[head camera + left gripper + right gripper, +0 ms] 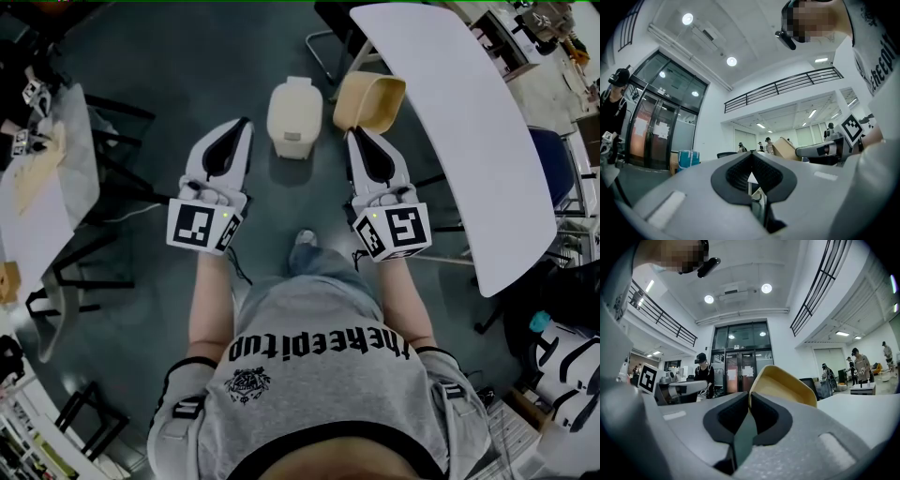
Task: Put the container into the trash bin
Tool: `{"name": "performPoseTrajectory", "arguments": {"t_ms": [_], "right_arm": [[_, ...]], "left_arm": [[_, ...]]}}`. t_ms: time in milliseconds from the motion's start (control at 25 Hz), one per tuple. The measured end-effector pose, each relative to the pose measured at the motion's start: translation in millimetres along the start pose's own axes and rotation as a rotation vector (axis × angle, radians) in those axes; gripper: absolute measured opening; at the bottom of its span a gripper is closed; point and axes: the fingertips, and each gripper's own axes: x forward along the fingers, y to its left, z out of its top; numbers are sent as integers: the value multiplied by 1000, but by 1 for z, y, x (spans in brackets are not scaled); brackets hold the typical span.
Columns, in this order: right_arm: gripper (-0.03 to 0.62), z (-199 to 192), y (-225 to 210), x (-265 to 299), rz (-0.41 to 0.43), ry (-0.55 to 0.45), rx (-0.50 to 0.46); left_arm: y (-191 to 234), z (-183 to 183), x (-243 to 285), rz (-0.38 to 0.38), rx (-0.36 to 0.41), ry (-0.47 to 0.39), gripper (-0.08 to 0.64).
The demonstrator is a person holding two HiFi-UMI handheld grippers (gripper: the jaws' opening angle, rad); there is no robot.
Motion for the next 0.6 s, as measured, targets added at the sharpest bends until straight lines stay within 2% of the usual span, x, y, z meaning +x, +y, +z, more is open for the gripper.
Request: {"name": "performPoseTrajectory", "arguments": {"t_ms": [280, 600], "right_arm": [[23, 2, -27, 22, 11, -11, 11], [23, -7, -31, 50, 20, 5, 28]], "left_arm": [[5, 1, 29, 12, 20, -11, 12], [29, -11, 39, 26, 9, 10, 12]]}}
